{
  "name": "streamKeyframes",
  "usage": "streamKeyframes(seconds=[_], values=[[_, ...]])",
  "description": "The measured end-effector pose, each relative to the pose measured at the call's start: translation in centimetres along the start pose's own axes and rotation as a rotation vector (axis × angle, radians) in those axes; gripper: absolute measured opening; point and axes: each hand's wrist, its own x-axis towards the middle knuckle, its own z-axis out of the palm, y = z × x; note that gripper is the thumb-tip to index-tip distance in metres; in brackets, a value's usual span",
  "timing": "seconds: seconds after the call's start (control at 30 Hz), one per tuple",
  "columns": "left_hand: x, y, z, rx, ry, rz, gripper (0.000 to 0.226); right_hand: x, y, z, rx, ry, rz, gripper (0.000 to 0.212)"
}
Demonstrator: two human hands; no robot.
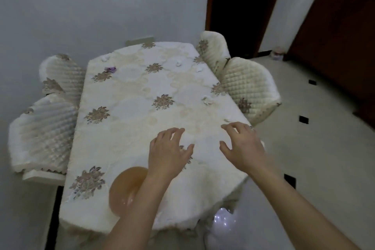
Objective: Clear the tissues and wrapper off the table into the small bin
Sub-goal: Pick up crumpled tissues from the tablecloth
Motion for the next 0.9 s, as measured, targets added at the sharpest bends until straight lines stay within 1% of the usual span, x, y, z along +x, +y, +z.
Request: streamKeyframes(seconds=[0.13, 0.23, 0.4, 0.6, 0.77, 0.9], values=[[-0.1, 4.3, 2.2, -0.059, -0.078, 0.163, 0.06, -5.2, 4.0, -2.2, -0.022, 0.075, 0.231, 0.044], [-0.6, 7.8, 3.7, -0.095, -0.125, 0.282, 0.06, -9.4, 6.2, -3.5, -0.084, 0.124, 0.348, 0.042], [-1.5, 12.7, 5.9, -0.134, -0.166, 0.438, 0.057, -15.3, 9.2, -4.9, -0.129, 0.14, 0.505, 0.044], [-1.6, 17.1, 8.4, -0.142, -0.157, 0.564, 0.053, -18.7, 12.1, -6.1, -0.144, 0.166, 0.618, 0.044], [-0.5, 20.5, 10.5, -0.151, -0.159, 0.599, 0.05, -18.6, 15.9, -6.3, -0.134, 0.185, 0.648, 0.044], [2.1, 23.6, 12.9, -0.128, -0.169, 0.61, 0.049, -16.9, 20.4, -6.5, -0.108, 0.187, 0.655, 0.044]])
